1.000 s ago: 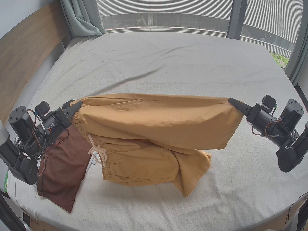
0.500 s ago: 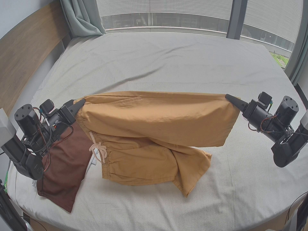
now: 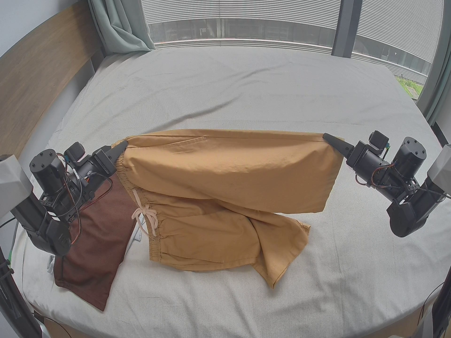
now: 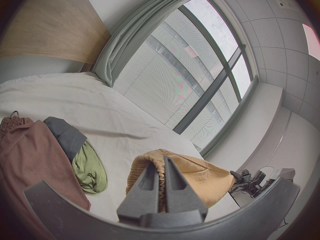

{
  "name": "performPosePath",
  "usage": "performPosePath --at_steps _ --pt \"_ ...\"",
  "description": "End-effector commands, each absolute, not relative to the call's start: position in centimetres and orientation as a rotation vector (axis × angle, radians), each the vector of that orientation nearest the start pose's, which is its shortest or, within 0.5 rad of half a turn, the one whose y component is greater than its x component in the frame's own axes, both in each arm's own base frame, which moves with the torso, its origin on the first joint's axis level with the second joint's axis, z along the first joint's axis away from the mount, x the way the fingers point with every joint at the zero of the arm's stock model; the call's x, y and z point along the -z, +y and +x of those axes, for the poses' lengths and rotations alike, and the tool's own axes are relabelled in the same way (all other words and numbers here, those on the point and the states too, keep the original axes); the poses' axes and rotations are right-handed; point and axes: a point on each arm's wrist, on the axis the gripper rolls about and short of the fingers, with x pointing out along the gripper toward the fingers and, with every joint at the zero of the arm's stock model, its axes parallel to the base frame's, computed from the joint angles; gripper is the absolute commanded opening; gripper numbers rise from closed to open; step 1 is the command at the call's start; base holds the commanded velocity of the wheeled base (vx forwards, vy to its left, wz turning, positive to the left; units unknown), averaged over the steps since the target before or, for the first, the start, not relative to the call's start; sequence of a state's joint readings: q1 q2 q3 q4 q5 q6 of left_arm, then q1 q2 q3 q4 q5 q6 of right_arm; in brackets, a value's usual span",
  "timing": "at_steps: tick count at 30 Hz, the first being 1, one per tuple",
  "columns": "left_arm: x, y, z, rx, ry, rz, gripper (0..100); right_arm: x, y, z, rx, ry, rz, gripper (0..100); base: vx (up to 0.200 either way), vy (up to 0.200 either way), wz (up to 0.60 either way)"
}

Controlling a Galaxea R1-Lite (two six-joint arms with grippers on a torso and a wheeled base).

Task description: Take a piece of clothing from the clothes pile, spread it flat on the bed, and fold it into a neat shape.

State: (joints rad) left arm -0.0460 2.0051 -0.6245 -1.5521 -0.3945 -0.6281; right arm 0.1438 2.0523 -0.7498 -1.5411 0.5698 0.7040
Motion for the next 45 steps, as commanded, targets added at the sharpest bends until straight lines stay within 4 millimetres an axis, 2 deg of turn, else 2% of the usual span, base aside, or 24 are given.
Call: performPosePath --at_steps 1,11,17,22,27,38,45 --pt "-12.3 -2.6 34.2 0.475 -0.013 -0.592 0 -13.2 6.4 35.9 -0.756 0.033 0.623 0 0.0 0.0 0.0" --pt "-11.6 -2.9 35.7 0.467 -0.016 -0.604 0 -12.1 6.4 38.2 -0.751 0.02 0.622 0 0.0 0.0 0.0" --pt "-11.0 -2.9 37.4 0.445 -0.038 -0.607 0 -11.5 6.5 39.3 -0.754 0.017 0.626 0 0.0 0.0 0.0" --pt "-10.0 -3.1 39.7 0.425 -0.069 -0.611 0 -11.6 6.7 41.0 -0.767 -0.022 0.633 0 0.0 0.0 0.0" --pt "-9.7 -3.5 40.8 0.426 -0.083 -0.652 0 -11.2 6.7 42.1 -0.773 -0.03 0.653 0 0.0 0.0 0.0" --pt "-8.3 -4.2 43.5 0.422 -0.12 -0.671 0 -8.4 6.4 45.4 -0.764 -0.041 0.68 0 0.0 0.0 0.0" --pt "-8.1 -4.2 44.6 0.424 -0.151 -0.669 0 -7.9 6.5 46.7 -0.775 -0.072 0.671 0 0.0 0.0 0.0"
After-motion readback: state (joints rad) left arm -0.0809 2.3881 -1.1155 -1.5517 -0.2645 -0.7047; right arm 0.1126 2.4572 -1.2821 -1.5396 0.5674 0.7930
